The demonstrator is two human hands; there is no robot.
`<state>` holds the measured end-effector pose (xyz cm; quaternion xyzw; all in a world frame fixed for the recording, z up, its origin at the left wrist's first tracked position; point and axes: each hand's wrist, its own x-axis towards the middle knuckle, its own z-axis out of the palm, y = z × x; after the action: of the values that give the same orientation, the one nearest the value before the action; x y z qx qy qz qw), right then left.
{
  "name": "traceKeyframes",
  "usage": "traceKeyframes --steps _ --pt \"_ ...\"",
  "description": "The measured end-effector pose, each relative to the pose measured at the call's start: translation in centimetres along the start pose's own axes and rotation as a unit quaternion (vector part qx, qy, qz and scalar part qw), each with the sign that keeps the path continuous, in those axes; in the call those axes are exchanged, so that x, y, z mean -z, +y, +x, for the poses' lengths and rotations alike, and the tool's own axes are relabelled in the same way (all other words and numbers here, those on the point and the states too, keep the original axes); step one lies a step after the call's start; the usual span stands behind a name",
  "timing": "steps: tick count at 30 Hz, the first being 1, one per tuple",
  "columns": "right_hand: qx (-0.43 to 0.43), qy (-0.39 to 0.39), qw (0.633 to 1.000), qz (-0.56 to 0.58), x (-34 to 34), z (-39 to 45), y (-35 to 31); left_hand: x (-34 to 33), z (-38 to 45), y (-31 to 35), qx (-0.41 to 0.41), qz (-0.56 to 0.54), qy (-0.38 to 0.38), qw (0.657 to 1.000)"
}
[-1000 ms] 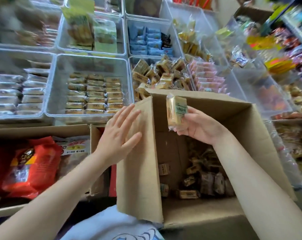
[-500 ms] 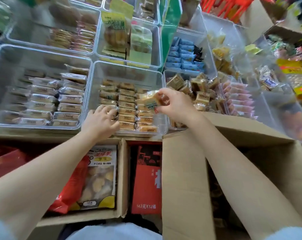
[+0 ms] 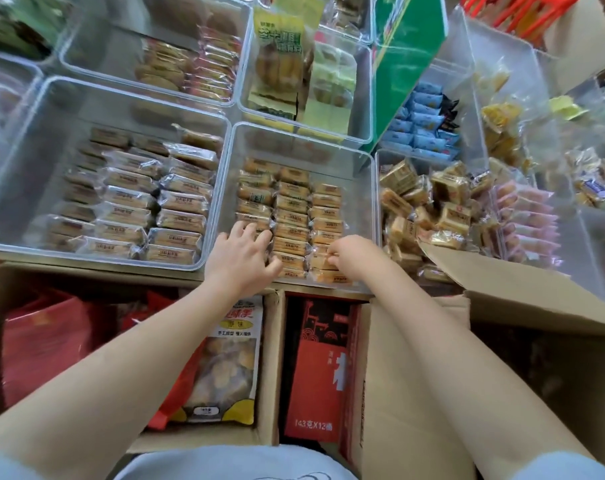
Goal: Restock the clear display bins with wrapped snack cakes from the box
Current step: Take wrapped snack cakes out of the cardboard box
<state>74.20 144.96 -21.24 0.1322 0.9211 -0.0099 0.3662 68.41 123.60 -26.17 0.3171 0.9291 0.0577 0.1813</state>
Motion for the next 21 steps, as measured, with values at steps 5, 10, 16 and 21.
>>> traceKeyframes --steps 5,10,16,21 --pt "0.006 -0.015 1.000 0.004 1.0 -0.6 -0.6 -0.3 0.0 0.0 -0.001 -0.001 0.015 1.000" --pt "0.059 0.133 0.982 0.116 2.8 -8.4 0.5 -0.5 -0.1 0.0 -0.014 0.007 0.027 1.000" --pt "0.072 0.394 0.887 0.228 -0.6 -22.1 7.1 0.6 -3.6 7.2 -0.075 -0.090 0.087 0.989" --pt "-0.057 0.339 0.896 0.280 -8.3 -26.3 13.9 1.0 -13.7 19.5 -0.220 -0.302 0.054 0.926"
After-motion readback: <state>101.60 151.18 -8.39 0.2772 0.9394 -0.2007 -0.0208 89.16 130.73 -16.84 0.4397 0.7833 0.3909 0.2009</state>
